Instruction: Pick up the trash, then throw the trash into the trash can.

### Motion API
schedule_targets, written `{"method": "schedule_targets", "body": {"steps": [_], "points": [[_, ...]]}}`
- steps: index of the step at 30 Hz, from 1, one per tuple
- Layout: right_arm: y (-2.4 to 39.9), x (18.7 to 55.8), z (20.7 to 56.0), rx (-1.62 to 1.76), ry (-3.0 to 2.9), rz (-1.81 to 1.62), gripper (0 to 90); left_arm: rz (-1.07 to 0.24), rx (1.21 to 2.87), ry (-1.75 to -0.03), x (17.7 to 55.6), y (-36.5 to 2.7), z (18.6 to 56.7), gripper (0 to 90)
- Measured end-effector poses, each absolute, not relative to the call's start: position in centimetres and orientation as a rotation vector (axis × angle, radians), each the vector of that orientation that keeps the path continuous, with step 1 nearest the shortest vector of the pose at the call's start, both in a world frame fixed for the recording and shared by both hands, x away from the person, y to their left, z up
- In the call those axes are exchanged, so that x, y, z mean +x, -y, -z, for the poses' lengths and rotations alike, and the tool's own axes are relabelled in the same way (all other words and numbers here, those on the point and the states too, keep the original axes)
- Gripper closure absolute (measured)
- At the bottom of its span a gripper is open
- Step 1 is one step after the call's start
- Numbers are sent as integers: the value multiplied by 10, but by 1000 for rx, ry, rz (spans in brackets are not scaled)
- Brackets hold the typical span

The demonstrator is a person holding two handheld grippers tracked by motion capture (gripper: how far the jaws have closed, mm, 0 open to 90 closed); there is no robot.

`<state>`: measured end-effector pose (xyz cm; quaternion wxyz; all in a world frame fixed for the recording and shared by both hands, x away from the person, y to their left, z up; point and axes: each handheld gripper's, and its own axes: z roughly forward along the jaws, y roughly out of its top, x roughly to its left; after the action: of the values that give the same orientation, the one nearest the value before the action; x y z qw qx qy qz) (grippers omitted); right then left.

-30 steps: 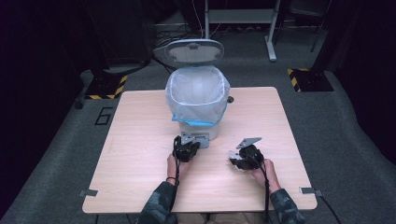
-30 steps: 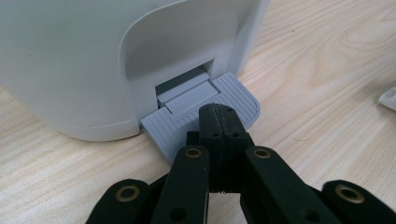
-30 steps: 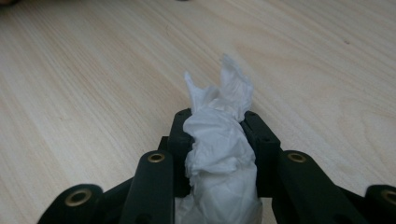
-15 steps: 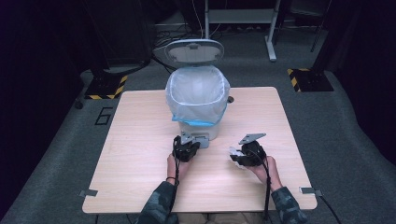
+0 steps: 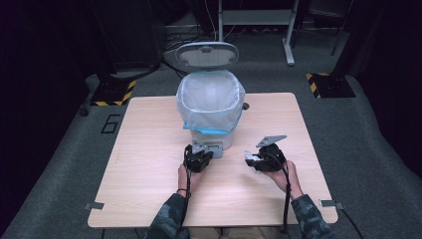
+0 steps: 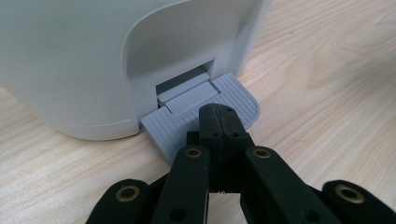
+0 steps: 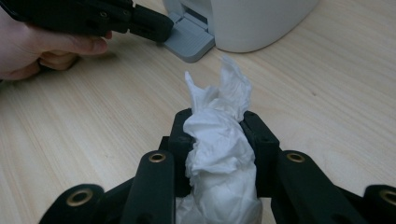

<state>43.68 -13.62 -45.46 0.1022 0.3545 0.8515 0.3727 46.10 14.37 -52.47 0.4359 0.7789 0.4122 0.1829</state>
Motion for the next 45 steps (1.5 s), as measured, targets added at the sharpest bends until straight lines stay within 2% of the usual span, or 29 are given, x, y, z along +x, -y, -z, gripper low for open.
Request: {"method": "schedule_targets", "body": {"steps": [45], "points": [[134, 468, 341, 948, -2440, -1195, 691, -460, 1936, -1018, 461, -143, 525, 900]]}}
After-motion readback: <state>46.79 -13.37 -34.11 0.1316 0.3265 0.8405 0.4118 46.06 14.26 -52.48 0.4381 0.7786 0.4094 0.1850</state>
